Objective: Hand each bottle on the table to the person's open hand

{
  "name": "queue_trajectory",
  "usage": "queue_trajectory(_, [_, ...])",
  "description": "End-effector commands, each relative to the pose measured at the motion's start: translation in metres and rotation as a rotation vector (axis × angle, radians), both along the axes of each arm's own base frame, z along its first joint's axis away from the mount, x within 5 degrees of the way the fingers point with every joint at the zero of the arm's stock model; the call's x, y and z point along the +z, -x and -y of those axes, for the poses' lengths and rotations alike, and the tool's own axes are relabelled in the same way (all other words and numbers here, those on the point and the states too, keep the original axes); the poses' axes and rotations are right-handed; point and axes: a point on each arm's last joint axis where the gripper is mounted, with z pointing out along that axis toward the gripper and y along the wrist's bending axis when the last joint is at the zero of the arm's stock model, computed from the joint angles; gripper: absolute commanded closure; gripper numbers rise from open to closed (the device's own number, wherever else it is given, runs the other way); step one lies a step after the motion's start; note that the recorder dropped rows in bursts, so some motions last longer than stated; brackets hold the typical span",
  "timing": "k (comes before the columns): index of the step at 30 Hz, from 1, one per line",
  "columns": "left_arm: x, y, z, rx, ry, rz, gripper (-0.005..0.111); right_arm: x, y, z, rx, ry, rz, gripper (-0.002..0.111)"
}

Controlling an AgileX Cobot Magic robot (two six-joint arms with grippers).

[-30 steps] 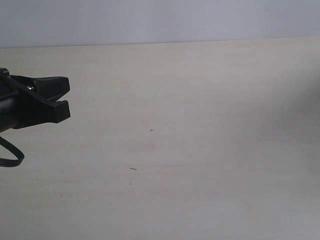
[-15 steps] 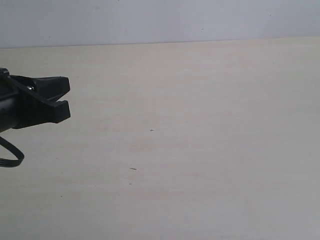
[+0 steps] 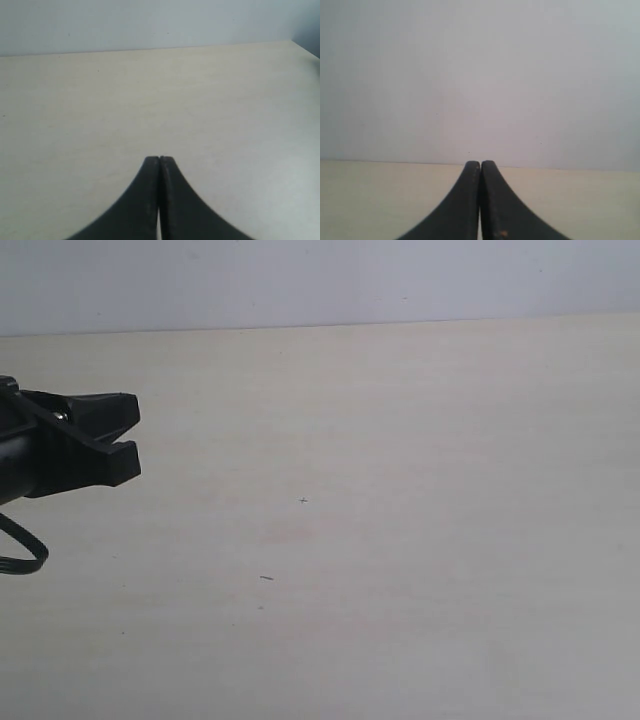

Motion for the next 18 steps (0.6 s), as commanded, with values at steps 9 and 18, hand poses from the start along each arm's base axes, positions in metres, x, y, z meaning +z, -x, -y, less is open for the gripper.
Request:
queue_trajectory(9, [0.000, 0.000, -0.001, 0.003, 0.002, 0.006, 0.107, -0.012, -0.002, 0.000, -0.006, 0.099, -0.014, 0.108])
queue_trajectory(18, [0.000, 0.000, -0.001, 0.003, 0.002, 0.006, 0.107, -0.050, -0.007, 0.000, -0.012, 0.149, -0.090, 0.108])
